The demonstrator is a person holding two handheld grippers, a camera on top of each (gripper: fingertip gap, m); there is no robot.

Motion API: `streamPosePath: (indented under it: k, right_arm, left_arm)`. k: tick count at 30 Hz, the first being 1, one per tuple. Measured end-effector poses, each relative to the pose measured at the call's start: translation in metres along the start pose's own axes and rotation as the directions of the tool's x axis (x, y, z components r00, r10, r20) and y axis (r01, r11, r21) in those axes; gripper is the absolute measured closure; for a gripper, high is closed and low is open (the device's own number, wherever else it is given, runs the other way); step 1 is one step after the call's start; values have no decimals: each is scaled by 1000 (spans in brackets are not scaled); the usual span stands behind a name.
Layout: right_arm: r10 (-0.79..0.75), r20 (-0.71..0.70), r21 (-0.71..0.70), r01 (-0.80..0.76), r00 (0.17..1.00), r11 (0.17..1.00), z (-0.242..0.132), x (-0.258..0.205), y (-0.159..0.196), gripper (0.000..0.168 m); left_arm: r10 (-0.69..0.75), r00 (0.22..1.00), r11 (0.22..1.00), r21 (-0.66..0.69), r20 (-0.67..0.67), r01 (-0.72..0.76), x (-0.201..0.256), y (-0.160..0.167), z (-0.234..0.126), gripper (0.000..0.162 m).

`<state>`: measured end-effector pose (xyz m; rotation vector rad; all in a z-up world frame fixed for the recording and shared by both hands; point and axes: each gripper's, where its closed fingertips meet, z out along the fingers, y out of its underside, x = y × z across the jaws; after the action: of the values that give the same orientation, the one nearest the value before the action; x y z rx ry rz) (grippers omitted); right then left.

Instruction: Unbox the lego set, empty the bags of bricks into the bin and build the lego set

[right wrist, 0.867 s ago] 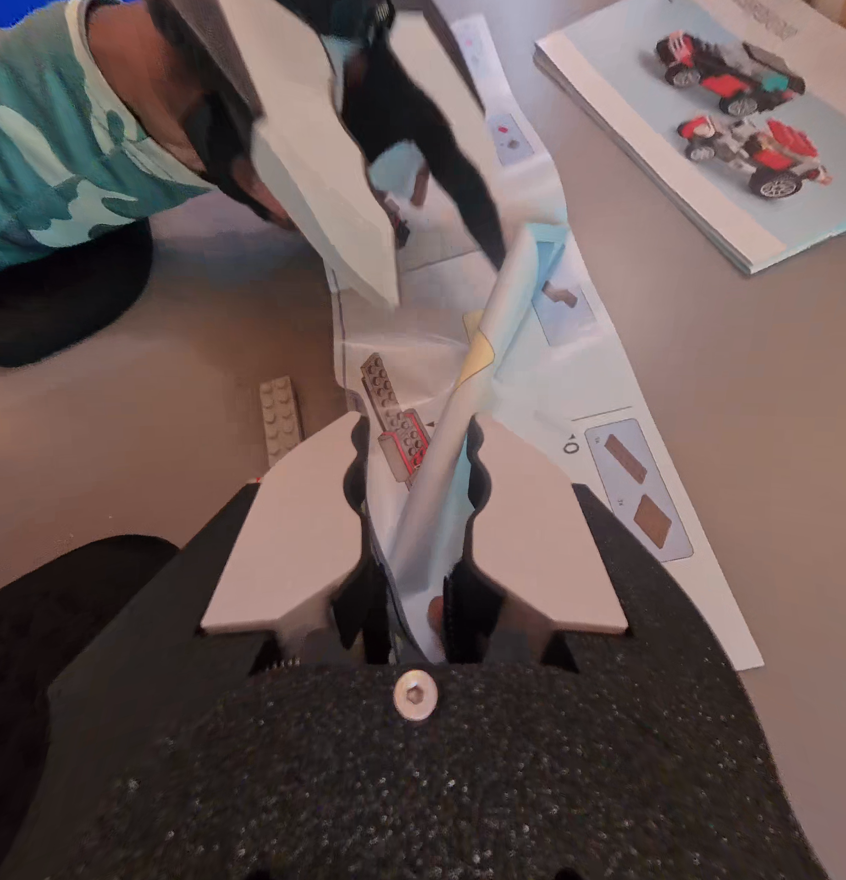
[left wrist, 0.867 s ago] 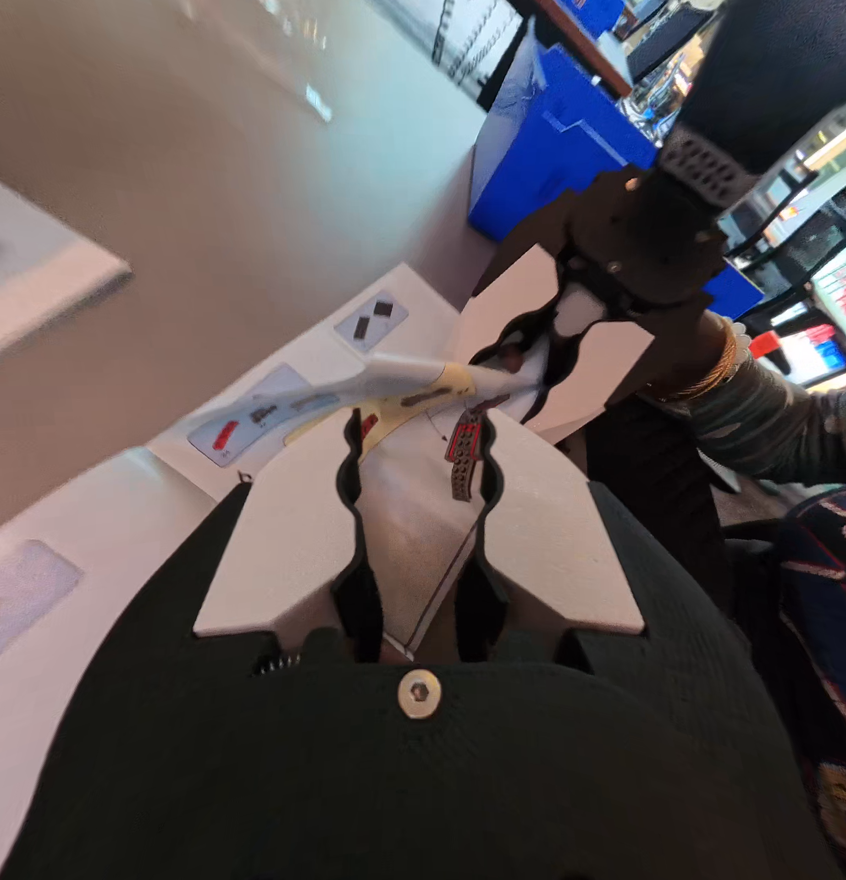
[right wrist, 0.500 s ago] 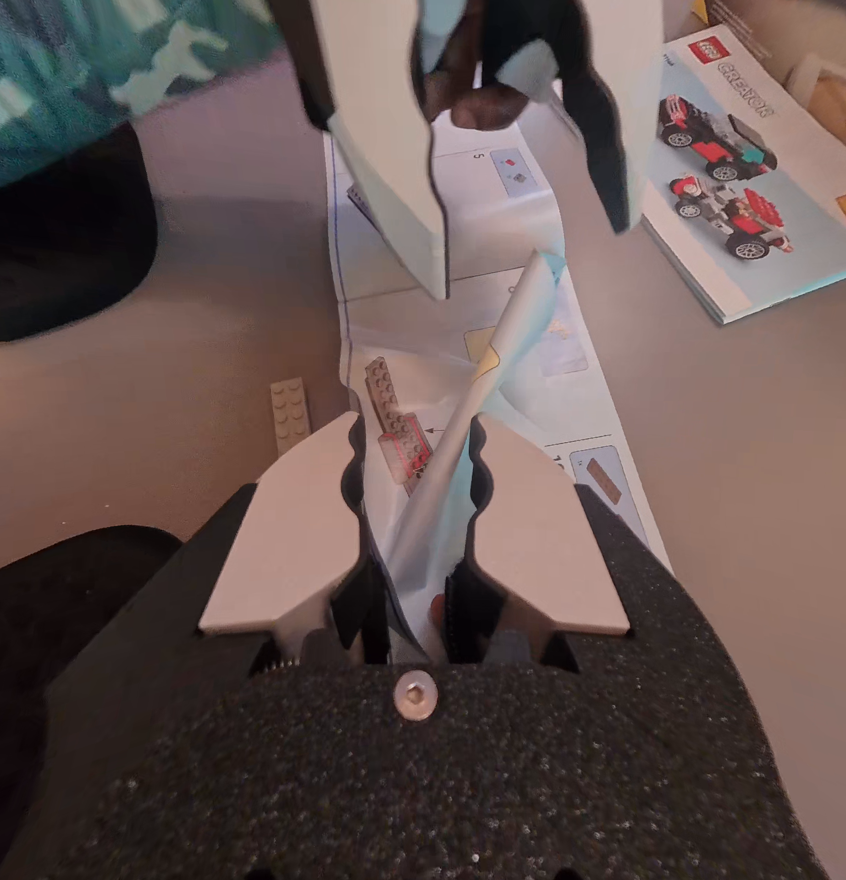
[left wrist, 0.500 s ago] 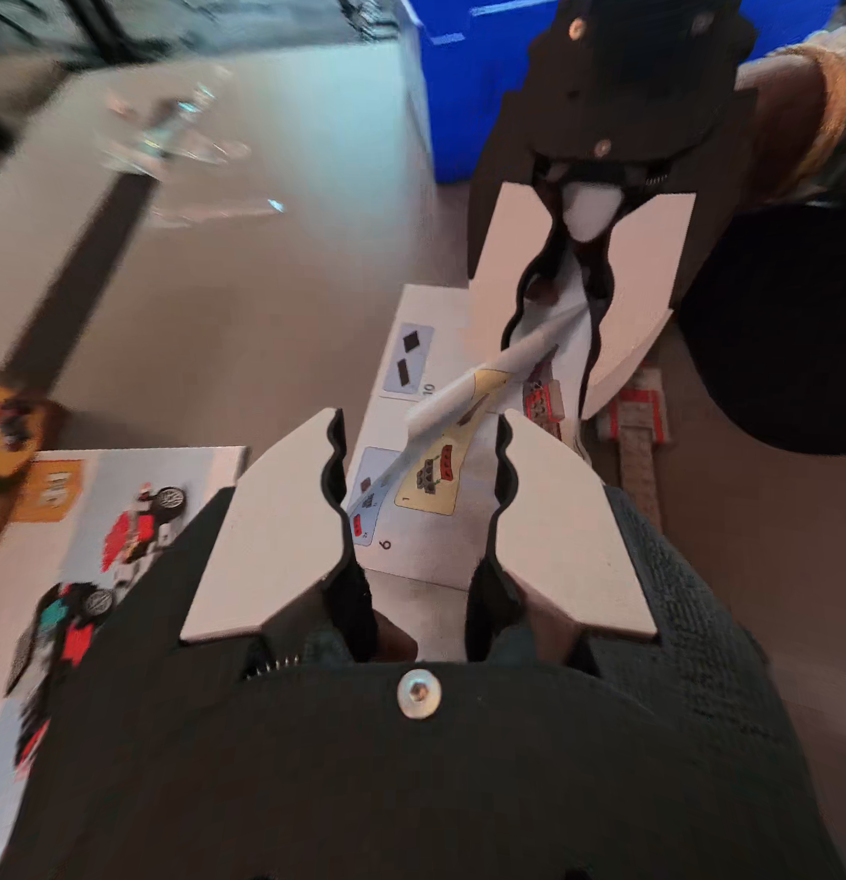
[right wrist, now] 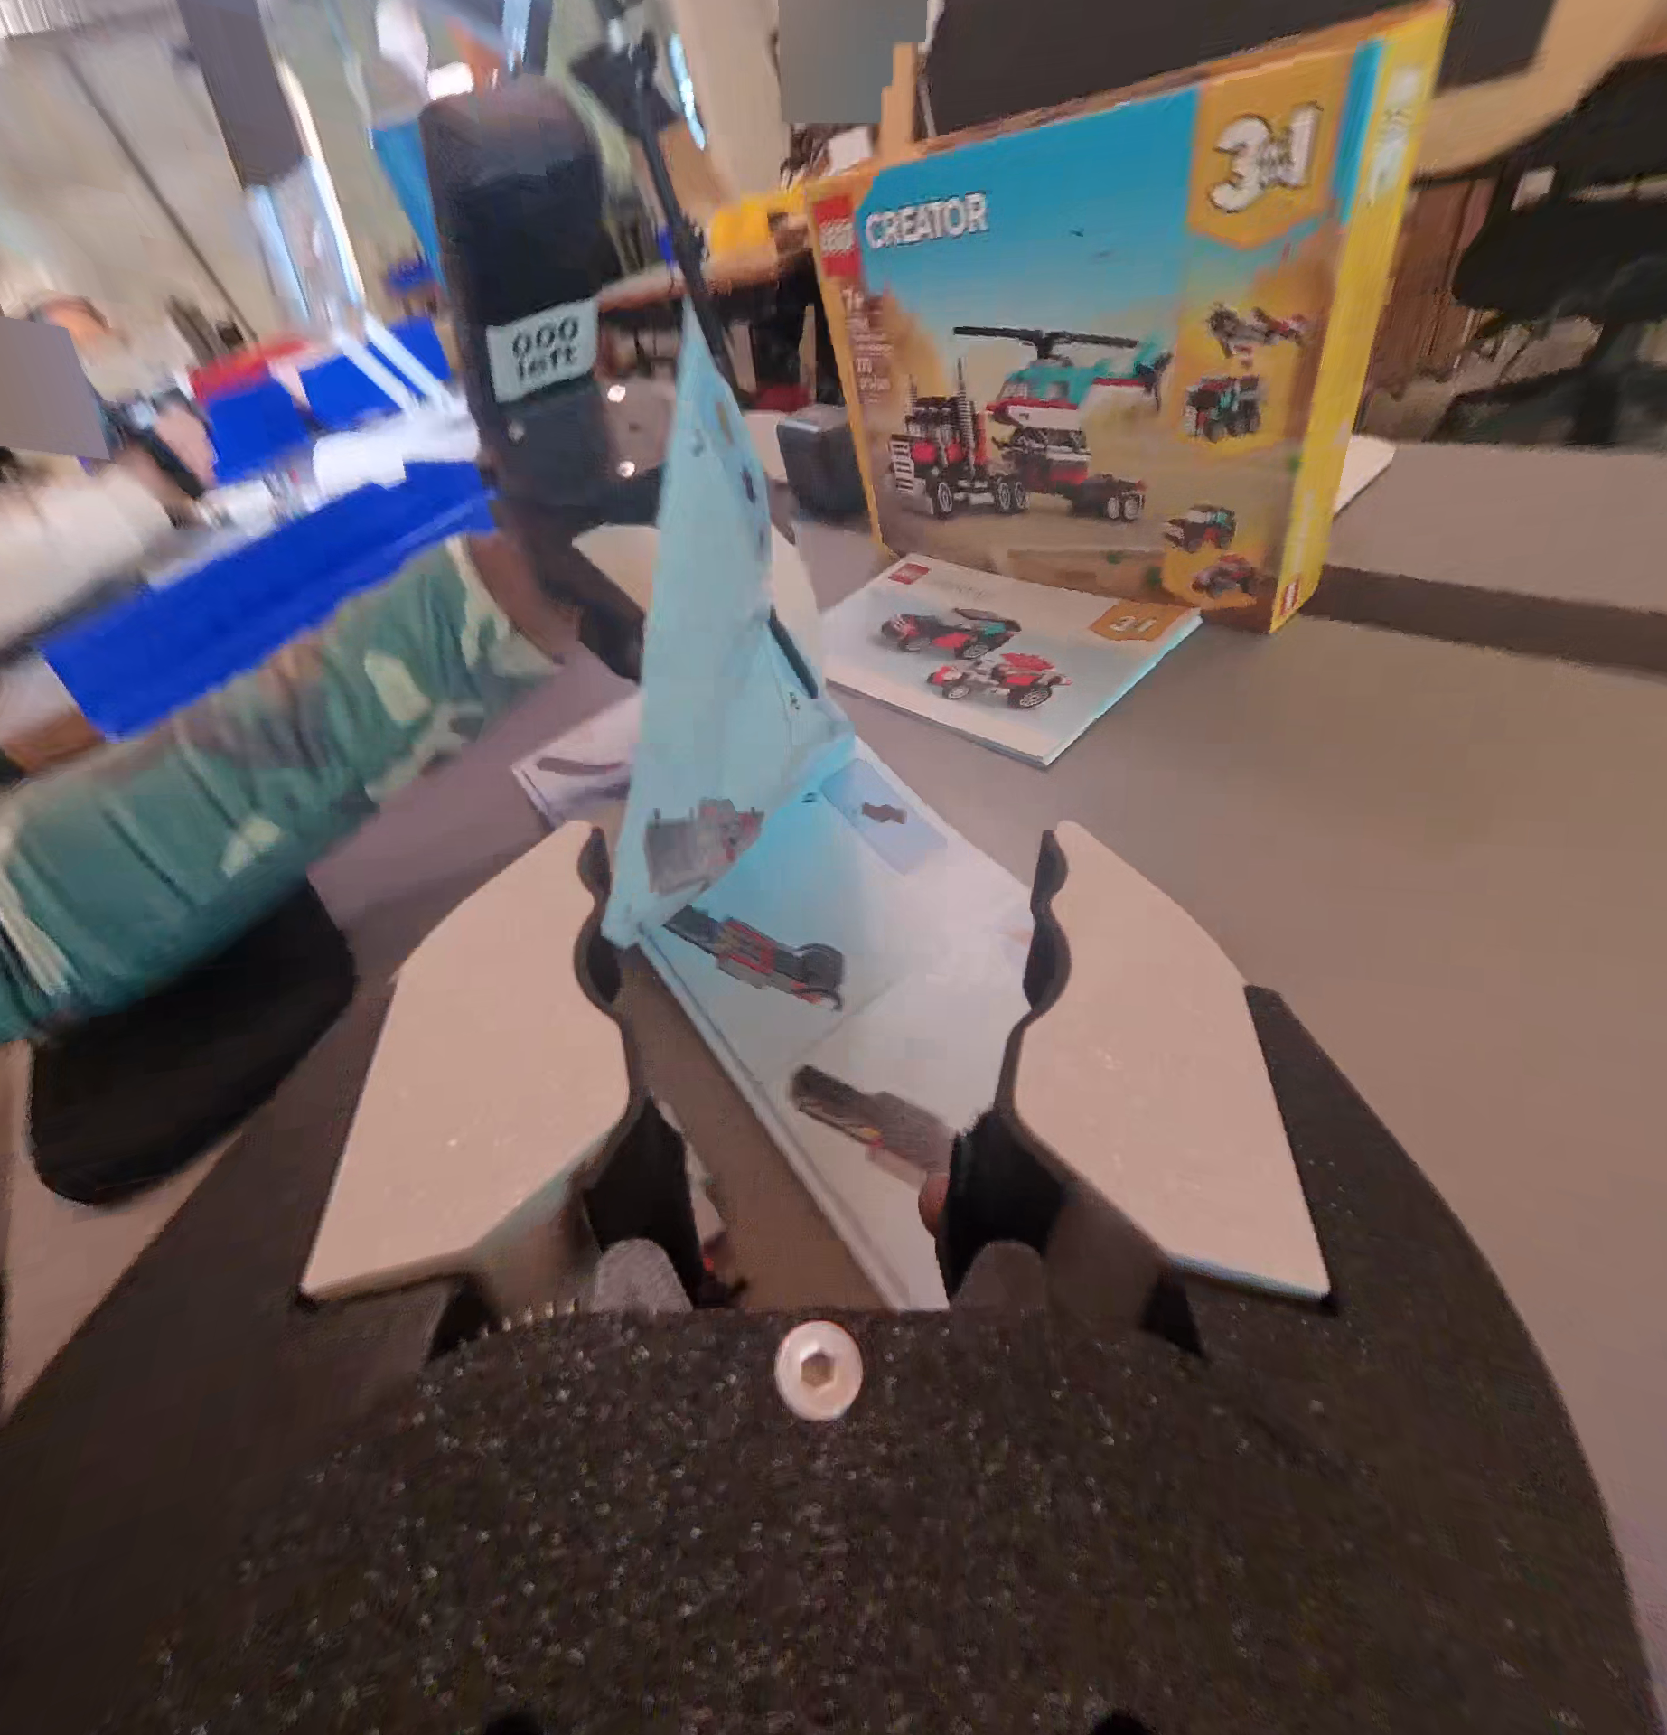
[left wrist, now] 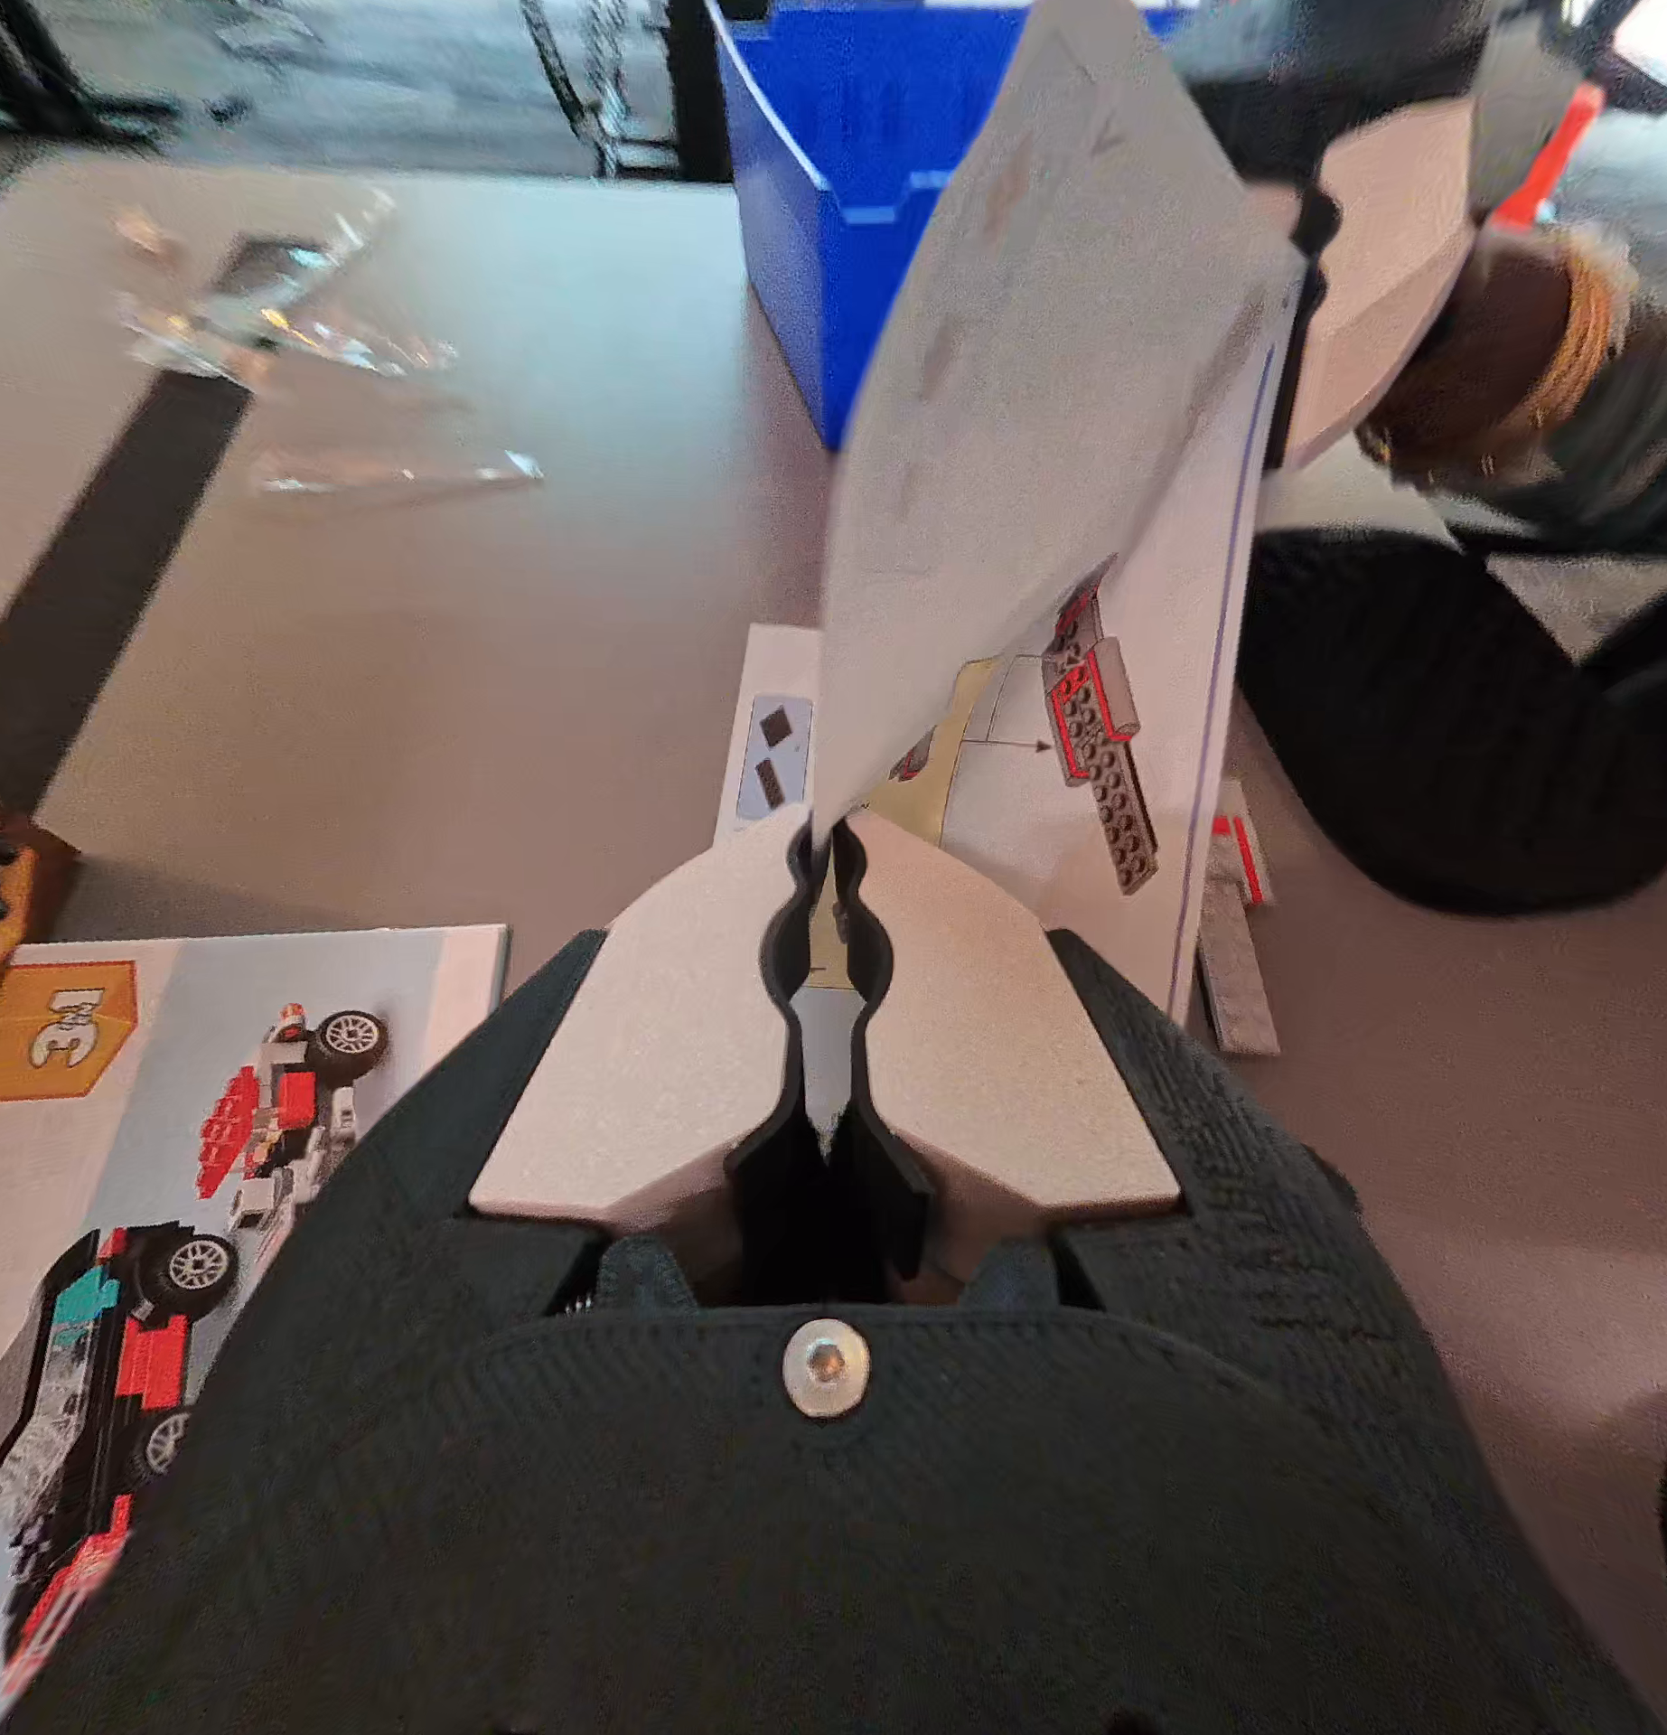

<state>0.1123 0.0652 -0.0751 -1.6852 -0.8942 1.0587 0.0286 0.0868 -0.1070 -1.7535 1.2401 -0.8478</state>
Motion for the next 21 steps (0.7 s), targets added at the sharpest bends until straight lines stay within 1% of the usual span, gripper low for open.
streamPosePath:
  k: [1, 4, 6, 8, 10, 11, 13, 16, 19, 21]
  right_arm:
    - [43, 15, 12, -43, 999, 999, 2, -1, 4, 82]
    - [56, 34, -28, -55, 998, 998, 15, -8, 17, 90]
    - [22, -10, -7, -22, 1000, 1000, 19, -3, 11, 104]
    - [18, -21, 44, -18, 1000, 999, 16, 1, -4, 124]
    - [6, -36, 94, -3, 999, 996, 9, 7, -18, 154]
    - [-20, -66, 103, 27, 998, 994, 5, 11, -23, 161]
    - [-96, -102, 102, 106, 990, 989, -1, 15, -29, 166]
    - [-133, -108, 66, 141, 985, 988, -2, 15, -30, 166]
    - [-157, -82, 59, 162, 984, 985, 5, 6, -30, 166]
    - [-198, -76, 32, 201, 977, 979, 12, 0, -26, 167]
  left_arm:
    - [-17, 999, 1000, 25, 32, 17, -4, -3, 0, 160]
    - [-83, 992, 992, 107, 97, 72, -12, -17, 3, 160]
    - [-127, 982, 981, 165, 136, 104, -18, -27, 6, 159]
    - [-166, 971, 971, 199, 174, 130, -23, -32, 11, 159]
    - [-193, 963, 962, 232, 191, 146, -24, -35, 17, 159]
    - [-211, 959, 954, 256, 192, 158, -24, -37, 20, 159]
    - [-242, 951, 942, 280, 192, 183, -24, -37, 21, 152]
    - [-293, 920, 937, 270, 261, 222, -32, -31, 6, 134]
    - [-369, 863, 914, 303, 344, 270, -31, -30, -25, 131]
    - [-411, 829, 894, 344, 379, 286, -21, -29, -47, 131]
